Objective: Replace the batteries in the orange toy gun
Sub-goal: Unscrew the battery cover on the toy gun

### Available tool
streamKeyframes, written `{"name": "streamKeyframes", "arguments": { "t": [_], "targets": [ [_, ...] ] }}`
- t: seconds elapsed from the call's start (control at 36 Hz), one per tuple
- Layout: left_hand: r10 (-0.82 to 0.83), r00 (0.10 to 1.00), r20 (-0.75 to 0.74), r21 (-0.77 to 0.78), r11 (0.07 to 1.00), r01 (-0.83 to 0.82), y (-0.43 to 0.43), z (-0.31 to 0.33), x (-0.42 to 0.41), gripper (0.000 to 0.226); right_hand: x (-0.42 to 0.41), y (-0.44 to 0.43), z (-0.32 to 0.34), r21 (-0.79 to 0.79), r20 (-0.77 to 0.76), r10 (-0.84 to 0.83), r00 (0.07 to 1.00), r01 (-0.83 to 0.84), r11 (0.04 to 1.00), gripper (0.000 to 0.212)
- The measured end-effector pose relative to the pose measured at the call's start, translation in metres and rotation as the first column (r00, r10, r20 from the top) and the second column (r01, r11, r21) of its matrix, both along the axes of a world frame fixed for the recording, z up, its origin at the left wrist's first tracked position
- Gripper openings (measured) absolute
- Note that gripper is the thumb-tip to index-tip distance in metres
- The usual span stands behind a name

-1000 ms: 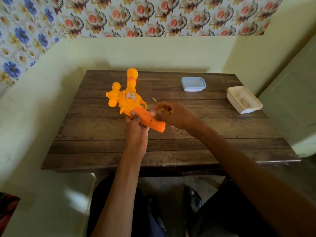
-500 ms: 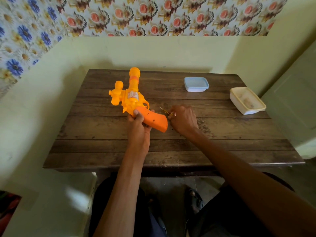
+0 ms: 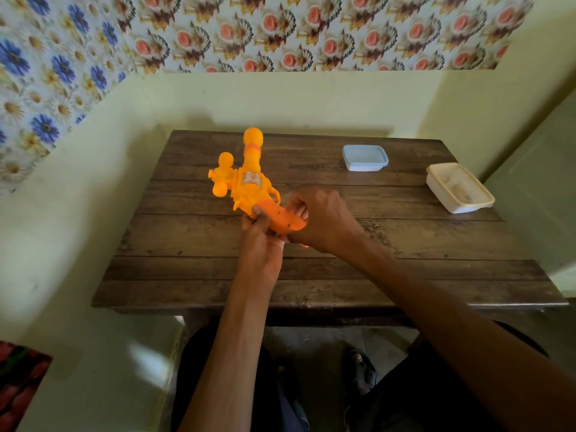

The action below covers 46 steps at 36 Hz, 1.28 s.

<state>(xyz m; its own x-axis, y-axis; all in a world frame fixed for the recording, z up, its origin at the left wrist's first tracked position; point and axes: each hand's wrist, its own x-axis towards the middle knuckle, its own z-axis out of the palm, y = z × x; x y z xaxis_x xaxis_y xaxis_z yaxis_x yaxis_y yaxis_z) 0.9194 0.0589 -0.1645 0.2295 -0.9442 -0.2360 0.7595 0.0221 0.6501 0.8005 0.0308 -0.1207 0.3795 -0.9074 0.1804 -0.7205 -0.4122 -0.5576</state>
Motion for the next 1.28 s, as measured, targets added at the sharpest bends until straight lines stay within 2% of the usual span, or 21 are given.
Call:
{"name": "streamKeyframes", "arguments": {
  "t": [0.25, 0.47, 0.64, 0.75, 0.92, 1.03, 1.14, 1.28],
  "targets": [
    [-0.011, 0.997, -0.079, -0.054, 0.999, 0.006, -0.001, 0.003, -0.003, 0.043, 0.004, 0.0, 0.009, 0.039, -0.043, 0.0, 0.999, 0.002, 0.999, 0.033],
    [0.043, 0.999, -0.032, 0.006, 0.999, -0.043, 0.002, 0.003, -0.002, 0.044, 0.006, 0.0, 0.01, 0.053, -0.047, -0.016, 0.999, 0.019, 0.998, 0.04],
    [0.009, 0.999, -0.035, -0.024, 1.0, -0.01, 0.001, 0.004, 0.0, 0.04, 0.008, 0.006, 0.005, -0.025, 0.021, -0.036, 0.999, 0.037, 0.999, 0.03],
    [0.033, 0.999, 0.017, 0.021, 0.999, -0.033, -0.002, -0.005, 0.002, 0.045, 0.007, 0.003, 0.005, -0.001, -0.006, -0.031, 0.999, 0.031, 1.0, 0.034],
    [0.05, 0.999, -0.003, 0.041, 0.998, -0.05, -0.003, -0.008, 0.004, 0.05, 0.008, 0.001, 0.01, 0.039, -0.012, -0.008, 1.0, 0.009, 0.999, 0.033],
    [0.043, 0.999, 0.01, 0.029, 0.999, -0.043, -0.001, -0.004, 0.002, 0.048, 0.007, 0.0, 0.008, 0.05, -0.028, 0.002, 1.0, -0.001, 0.999, 0.038],
    [0.003, 1.0, 0.015, -0.024, 1.0, -0.003, 0.001, 0.003, 0.003, 0.043, 0.007, 0.0, 0.005, 0.033, 0.025, -0.003, 1.0, 0.002, 0.999, 0.039],
    [-0.087, 0.996, 0.004, -0.1, 0.991, 0.087, 0.006, 0.01, 0.004, 0.029, 0.005, 0.001, 0.004, 0.047, 0.029, -0.006, 1.0, 0.005, 0.999, 0.036]
  ]
}}
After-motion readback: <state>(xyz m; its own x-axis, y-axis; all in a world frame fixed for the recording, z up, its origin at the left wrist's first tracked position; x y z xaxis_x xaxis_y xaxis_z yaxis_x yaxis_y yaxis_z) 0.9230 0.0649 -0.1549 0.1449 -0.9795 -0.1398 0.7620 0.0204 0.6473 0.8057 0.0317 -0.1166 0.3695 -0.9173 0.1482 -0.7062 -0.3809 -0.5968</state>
